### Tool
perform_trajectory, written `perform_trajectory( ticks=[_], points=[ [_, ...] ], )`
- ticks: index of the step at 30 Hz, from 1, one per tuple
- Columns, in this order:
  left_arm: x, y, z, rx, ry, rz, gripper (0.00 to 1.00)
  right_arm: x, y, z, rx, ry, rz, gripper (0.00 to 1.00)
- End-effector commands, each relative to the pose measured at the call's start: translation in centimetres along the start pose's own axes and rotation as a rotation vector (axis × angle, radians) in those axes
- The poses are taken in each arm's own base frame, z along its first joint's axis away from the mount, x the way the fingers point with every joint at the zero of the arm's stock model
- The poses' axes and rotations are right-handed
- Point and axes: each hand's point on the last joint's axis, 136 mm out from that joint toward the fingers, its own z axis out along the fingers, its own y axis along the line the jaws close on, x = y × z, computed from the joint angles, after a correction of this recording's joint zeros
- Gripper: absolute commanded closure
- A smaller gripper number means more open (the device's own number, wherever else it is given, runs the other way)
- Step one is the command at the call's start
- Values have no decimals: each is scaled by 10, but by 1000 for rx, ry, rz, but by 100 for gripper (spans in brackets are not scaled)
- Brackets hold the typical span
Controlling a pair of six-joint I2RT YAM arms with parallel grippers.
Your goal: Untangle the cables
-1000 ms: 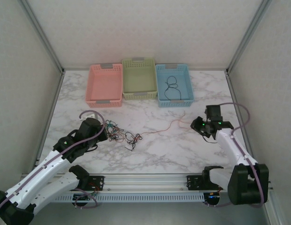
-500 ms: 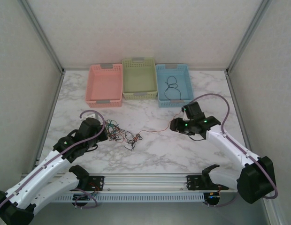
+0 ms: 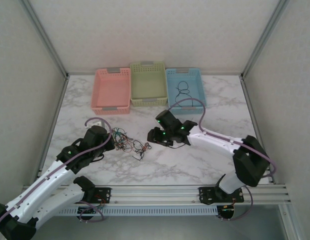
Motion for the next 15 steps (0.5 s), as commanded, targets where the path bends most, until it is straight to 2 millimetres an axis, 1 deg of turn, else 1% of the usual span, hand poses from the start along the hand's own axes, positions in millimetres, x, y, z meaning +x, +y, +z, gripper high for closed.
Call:
perform_trajectory(
  ticks=[1, 5, 7, 11, 15],
  points=[
    [-1, 6, -7, -12, -3, 10, 100, 0, 25, 11, -32, 11, 4, 55],
    [0, 7, -7, -12, -2, 12, 100, 1, 22, 23, -2, 23, 7, 56],
    [0, 7, -7, -13, 0, 12, 100, 2, 21, 27, 5, 27, 9, 58],
    [0, 5, -7, -6, 0, 13, 100, 0, 15, 32, 43, 22, 8, 71],
    [0, 5, -6, -7, 3, 14, 100, -2, 16, 30, 51, 14, 4, 86]
  ],
)
